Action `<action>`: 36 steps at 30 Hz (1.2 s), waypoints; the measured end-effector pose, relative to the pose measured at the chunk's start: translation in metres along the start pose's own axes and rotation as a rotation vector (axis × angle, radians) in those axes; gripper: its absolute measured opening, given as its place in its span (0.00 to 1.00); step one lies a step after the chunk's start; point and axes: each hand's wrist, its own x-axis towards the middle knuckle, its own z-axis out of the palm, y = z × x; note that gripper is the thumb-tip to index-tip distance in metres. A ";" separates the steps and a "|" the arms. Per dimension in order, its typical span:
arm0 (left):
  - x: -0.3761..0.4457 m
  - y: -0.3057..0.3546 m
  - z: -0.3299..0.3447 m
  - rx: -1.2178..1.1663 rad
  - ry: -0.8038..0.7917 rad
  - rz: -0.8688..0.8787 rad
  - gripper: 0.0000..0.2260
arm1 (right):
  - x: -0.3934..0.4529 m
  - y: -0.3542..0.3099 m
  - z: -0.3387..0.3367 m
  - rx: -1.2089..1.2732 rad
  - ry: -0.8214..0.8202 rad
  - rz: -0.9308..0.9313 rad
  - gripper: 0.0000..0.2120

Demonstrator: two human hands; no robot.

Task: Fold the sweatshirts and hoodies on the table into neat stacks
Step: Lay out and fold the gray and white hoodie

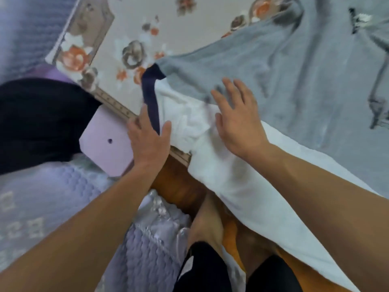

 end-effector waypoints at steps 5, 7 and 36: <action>0.011 -0.007 0.007 -0.297 -0.161 -0.244 0.19 | 0.008 -0.014 0.033 -0.124 -0.118 0.061 0.28; 0.009 -0.003 0.001 -0.413 -0.174 -0.232 0.12 | 0.007 -0.016 0.031 -0.125 -0.126 0.076 0.29; -0.002 -0.052 -0.009 -0.851 -0.268 -0.849 0.07 | 0.044 0.007 -0.031 0.096 0.167 0.445 0.26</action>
